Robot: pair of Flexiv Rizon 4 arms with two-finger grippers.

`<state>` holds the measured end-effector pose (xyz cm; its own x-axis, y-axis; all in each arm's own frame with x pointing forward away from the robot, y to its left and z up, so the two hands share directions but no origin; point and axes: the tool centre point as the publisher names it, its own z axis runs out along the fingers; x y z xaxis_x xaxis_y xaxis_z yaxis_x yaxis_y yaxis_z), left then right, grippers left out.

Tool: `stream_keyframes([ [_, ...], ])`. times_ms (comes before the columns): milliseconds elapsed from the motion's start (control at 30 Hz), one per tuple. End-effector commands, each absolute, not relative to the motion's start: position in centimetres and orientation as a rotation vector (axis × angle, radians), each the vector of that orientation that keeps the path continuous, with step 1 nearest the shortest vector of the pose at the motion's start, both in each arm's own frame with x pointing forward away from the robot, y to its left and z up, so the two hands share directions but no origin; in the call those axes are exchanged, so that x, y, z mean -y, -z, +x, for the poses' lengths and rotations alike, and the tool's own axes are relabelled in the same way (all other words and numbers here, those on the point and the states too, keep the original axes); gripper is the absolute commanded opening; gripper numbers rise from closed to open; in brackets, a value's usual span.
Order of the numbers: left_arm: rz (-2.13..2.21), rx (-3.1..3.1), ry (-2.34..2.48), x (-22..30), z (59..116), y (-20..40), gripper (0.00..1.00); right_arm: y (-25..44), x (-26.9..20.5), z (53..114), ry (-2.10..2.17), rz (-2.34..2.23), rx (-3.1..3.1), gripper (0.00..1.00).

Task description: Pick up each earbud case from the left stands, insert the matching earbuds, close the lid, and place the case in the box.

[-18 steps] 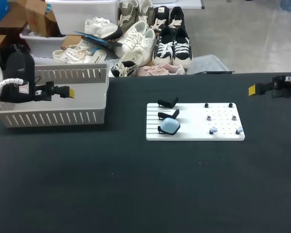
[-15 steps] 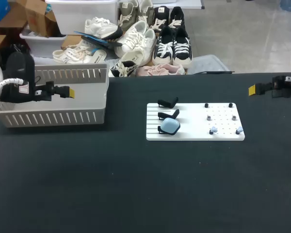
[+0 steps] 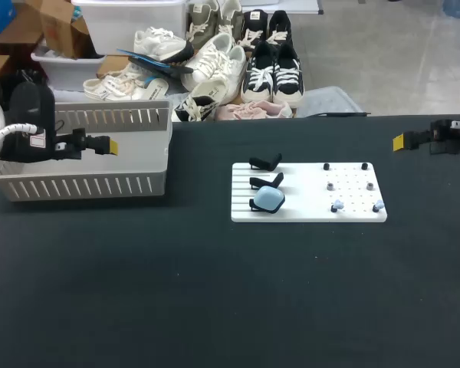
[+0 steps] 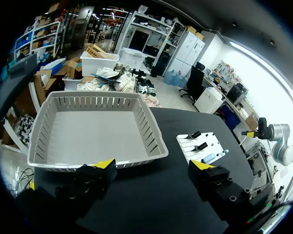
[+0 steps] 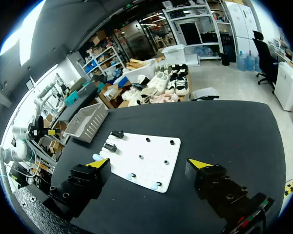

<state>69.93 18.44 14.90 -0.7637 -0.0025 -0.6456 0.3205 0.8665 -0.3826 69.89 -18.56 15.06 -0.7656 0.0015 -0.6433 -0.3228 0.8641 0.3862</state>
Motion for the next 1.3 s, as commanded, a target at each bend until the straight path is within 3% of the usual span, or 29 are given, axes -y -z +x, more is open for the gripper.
stream_keyframes([
  [33, 0.230, -2.376, 0.633, -18.5, 70.0, -15.0, 1.00, -15.0, 18.6, 70.0, -0.645, -0.235, -2.372, 1.00],
  [267, 0.230, -2.376, 0.633, -18.5, 70.0, -15.0, 1.00, -15.0, 18.6, 70.0, -0.645, -0.235, -2.372, 1.00],
  [933, 1.071, -2.007, 0.594, -12.6, 73.9, -15.9, 1.00, -15.0, 18.6, 70.0, -0.645, -0.235, -2.372, 1.00],
  [1300, 1.418, -1.751, 0.470, -8.0, 72.5, -16.4, 1.00, -15.0, 18.6, 70.0, -0.645, -0.235, -2.372, 1.00],
])
